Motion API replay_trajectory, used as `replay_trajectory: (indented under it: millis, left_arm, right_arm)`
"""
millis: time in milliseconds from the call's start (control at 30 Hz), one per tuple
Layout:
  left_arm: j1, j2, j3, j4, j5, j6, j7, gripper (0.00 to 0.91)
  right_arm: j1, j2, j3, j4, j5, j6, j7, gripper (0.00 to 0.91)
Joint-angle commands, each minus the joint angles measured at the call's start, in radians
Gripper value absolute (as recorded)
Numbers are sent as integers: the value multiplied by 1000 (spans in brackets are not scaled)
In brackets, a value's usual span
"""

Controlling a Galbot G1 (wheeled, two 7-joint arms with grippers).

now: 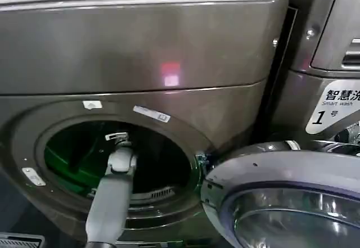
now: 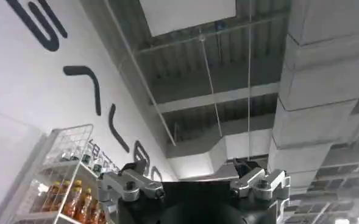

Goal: Grasp the clothes from the dryer.

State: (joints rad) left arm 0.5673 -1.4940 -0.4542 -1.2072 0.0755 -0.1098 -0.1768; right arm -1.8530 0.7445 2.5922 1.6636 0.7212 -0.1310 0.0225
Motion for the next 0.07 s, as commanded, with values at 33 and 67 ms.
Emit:
replay_trajectory:
  millis: [33, 67]
  left_arm:
    - [-3, -11, 11, -5, 2, 7, -4, 0]
    - [-1, -13, 10, -10, 2, 9, -4, 0]
  right_arm:
    - [-2, -3, 14, -5, -2, -7, -1, 907]
    - [-2, -3, 13, -3, -2, -8, -3, 907]
